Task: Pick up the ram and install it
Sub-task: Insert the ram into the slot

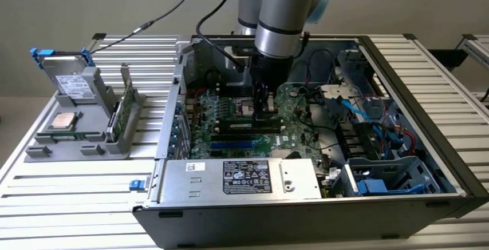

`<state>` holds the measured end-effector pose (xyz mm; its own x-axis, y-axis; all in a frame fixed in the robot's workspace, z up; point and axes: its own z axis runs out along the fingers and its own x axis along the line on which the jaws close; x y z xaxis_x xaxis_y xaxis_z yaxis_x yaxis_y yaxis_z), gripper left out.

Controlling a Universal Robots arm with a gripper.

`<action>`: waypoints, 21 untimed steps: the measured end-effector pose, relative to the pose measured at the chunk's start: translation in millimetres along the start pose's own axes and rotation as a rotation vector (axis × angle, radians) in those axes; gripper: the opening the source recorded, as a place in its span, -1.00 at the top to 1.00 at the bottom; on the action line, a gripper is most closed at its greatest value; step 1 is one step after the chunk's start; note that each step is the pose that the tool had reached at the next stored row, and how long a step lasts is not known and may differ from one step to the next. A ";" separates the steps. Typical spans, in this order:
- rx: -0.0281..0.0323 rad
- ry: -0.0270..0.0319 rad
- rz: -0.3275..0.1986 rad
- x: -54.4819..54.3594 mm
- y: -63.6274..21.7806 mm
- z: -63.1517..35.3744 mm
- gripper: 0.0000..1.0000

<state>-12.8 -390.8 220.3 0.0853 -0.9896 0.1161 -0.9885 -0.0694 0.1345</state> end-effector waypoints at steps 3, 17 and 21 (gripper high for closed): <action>-0.0005 0.0037 0.000 -1.3 -0.3 1.1 0.73; -0.0026 0.0289 0.003 -12.1 -1.8 4.7 0.73; -0.0044 0.0450 0.005 -12.6 -2.1 6.1 0.73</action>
<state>-12.6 -378.9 212.6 0.0856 -0.9832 0.1610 -0.9884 -0.0635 0.1381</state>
